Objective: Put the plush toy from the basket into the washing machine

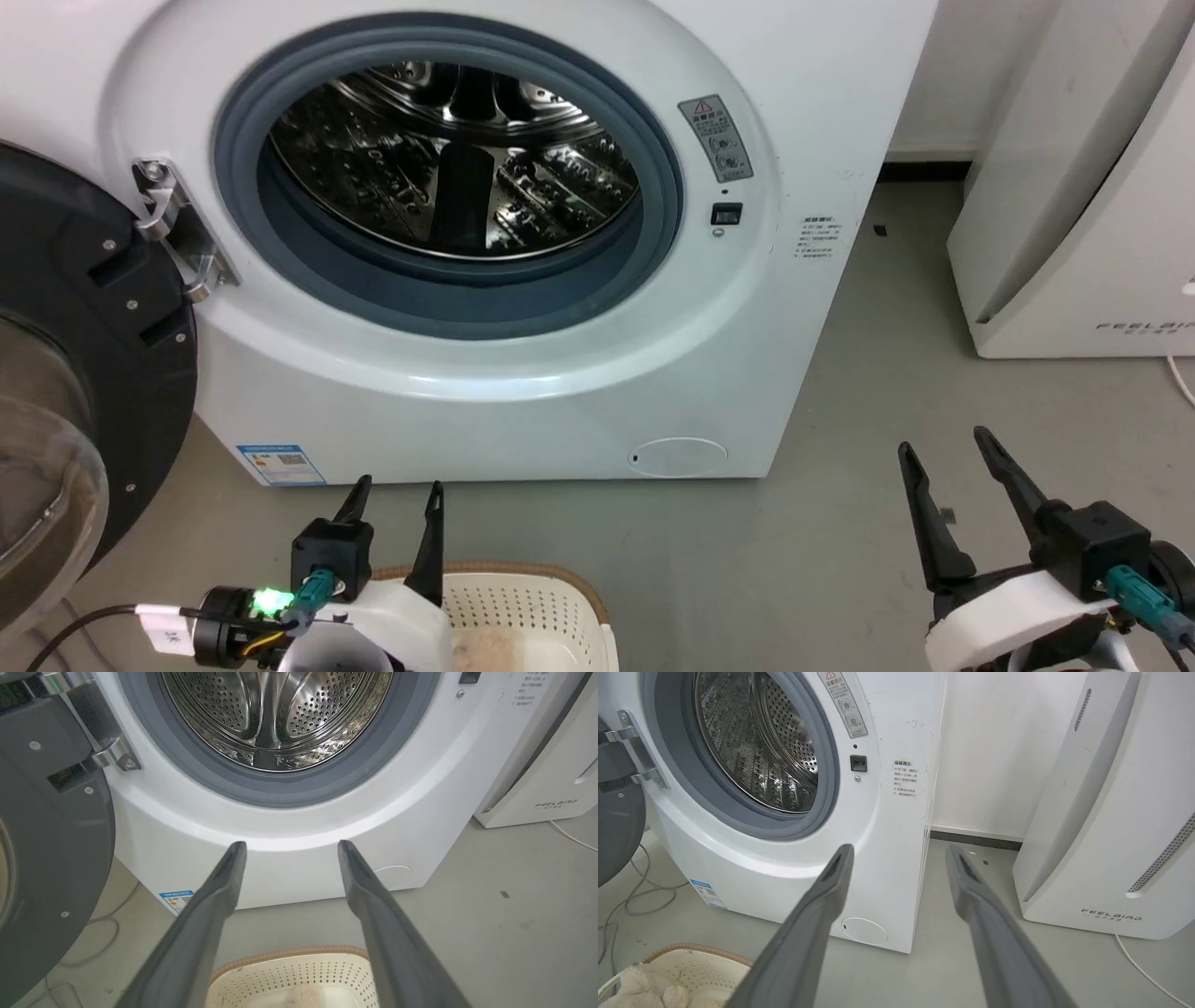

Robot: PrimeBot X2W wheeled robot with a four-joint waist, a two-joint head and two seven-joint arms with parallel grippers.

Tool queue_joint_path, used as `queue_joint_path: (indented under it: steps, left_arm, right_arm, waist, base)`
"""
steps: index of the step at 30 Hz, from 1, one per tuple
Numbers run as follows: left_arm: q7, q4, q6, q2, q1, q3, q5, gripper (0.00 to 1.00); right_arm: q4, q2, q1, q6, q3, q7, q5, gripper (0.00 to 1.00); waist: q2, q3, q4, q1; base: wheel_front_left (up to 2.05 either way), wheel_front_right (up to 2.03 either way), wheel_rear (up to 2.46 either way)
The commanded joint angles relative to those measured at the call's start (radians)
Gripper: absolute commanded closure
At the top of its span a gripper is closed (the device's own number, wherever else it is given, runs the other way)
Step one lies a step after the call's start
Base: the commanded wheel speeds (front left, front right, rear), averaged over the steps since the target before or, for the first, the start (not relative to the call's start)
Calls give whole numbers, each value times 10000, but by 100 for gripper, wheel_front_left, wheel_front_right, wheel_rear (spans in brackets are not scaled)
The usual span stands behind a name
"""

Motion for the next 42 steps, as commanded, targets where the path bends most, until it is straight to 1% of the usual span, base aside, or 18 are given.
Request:
queue_joint_path:
  steps: [1,26,36,42]
  left_arm:
    - [-121,306,-46,83,-261,-74,-83,0]
    - [-482,3837,-365,553,-1788,-778,-233,0]
    - [-394,5120,-482,849,-2358,-1273,-157,0]
    - [-157,5802,-553,1001,-2670,-1601,-119,0]
  right_arm:
    - [-58,-1,-111,-3,-46,-112,75,0]
    - [-194,-1,-567,-4,-208,-611,258,0]
    - [-208,-1,-737,-5,-319,-819,359,0]
    - [-232,-1,-846,-6,-384,-944,460,0]
  waist:
    - [0,139,-7,0]
    - [0,1746,-146,-1]
    - [0,2514,-182,-1]
    - [0,2990,-205,-1]
  base:
    - [0,0,0]
    - [0,0,0]
    - [0,0,0]
    - [0,0,0]
